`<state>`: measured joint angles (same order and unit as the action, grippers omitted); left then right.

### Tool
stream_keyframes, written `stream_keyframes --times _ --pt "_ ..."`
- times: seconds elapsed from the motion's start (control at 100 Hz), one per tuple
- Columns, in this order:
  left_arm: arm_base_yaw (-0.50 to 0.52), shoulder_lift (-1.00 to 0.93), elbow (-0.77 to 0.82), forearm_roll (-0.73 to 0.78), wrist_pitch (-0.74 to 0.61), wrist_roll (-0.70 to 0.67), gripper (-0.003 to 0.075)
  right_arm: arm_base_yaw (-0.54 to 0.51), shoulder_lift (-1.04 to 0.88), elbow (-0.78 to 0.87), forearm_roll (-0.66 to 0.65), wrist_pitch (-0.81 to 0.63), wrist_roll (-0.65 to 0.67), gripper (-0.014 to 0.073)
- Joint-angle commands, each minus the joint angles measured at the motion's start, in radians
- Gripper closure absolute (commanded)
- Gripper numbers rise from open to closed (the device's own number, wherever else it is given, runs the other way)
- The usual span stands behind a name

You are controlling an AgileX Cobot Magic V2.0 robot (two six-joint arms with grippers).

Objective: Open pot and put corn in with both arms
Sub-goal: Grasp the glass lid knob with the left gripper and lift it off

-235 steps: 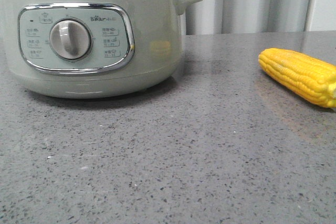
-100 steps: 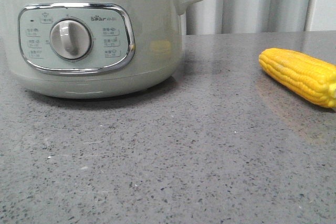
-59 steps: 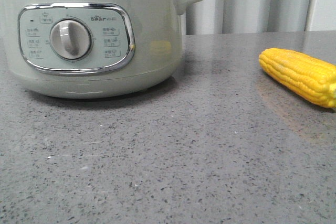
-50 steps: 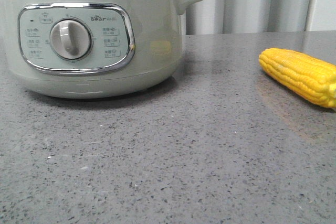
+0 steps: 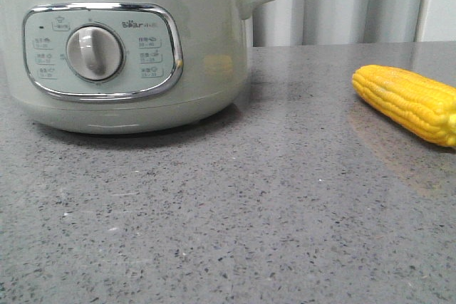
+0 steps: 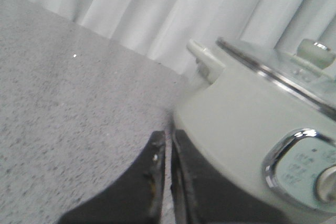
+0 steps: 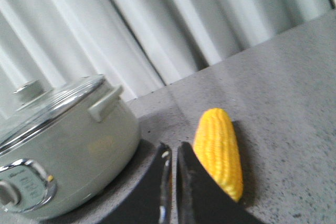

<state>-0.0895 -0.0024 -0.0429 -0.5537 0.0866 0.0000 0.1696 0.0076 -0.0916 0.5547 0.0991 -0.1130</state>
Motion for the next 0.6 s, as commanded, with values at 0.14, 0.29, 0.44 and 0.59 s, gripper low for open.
stream_keyframes --times 0.14,0.29,0.44,0.59 --pt "0.001 0.194 -0.266 0.102 0.051 0.104 0.0738 -0.008 0.209 -0.294 -0.264 0.101 -0.004 0.0664" --pt "-0.001 0.364 -0.452 0.096 0.111 0.224 0.0612 -0.008 0.372 -0.463 -0.3 0.153 -0.004 0.0639" --pt "-0.006 0.544 -0.567 0.072 0.113 0.241 0.0267 -0.008 0.484 -0.584 -0.3 0.223 -0.004 0.0435" --pt "-0.099 0.701 -0.666 0.068 0.09 0.243 0.0218 -0.008 0.536 -0.614 -0.3 0.215 -0.004 0.0132"
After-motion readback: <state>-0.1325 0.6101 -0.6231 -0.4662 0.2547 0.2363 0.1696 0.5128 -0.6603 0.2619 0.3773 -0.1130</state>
